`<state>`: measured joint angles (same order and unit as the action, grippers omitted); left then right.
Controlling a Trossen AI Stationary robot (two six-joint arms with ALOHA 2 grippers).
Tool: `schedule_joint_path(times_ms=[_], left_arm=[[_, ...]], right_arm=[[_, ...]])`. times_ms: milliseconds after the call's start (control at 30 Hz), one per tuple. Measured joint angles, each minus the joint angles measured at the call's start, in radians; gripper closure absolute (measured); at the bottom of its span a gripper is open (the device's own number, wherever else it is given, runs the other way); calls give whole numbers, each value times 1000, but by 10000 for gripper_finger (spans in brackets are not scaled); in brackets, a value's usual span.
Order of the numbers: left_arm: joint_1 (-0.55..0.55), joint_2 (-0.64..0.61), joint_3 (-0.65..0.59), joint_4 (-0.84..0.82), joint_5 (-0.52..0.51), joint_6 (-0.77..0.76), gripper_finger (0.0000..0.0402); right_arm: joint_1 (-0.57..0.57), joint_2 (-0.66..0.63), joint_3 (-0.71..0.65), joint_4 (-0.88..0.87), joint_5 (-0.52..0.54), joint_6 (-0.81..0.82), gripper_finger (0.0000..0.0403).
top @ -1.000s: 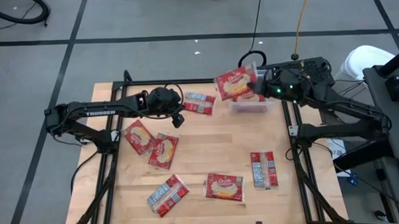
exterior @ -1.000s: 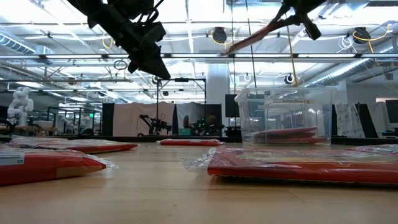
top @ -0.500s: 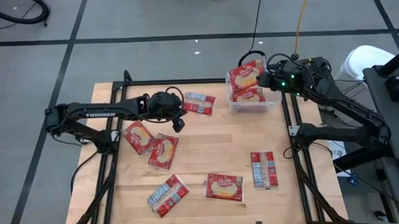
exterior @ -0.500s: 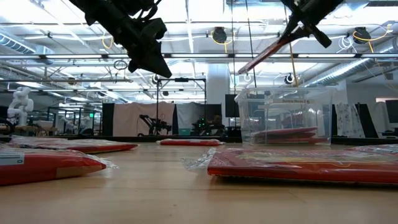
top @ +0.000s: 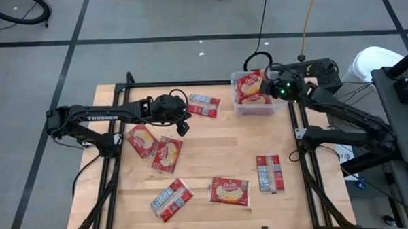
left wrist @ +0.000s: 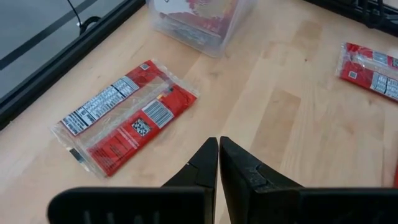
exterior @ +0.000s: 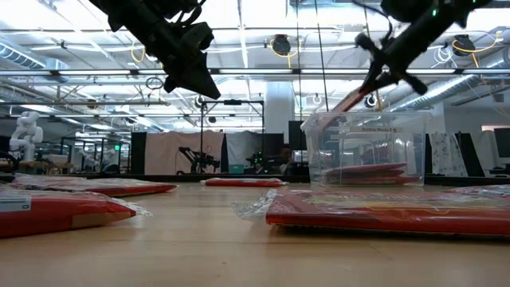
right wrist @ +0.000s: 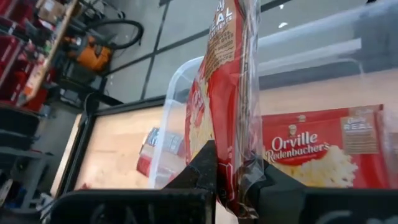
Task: Sort popcorn bags into baskets
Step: Put the popcorn bag into the transparent container
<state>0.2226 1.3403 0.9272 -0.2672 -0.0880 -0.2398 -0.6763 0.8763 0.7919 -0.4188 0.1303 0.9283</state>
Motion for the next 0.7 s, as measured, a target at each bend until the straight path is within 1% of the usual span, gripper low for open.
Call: schedule_joint_path(times_ms=[133,233,300,467,700], left_arm=[[0,0,0,0,-1,-1,380],[0,0,0,0,-1,-7,380],[0,0,0,0,-2,-7,380],[0,0,0,0,-25,-13,380],[0,0,0,1,-45,-57,380]], right_arm=[[-7,1,-108,136,2,2,389],[-14,2,-155,157,9,-1,389],[-18,1,-168,162,27,-3,389],[-34,2,-183,154,27,-46,389],[-43,0,-160,182,23,-62,389]])
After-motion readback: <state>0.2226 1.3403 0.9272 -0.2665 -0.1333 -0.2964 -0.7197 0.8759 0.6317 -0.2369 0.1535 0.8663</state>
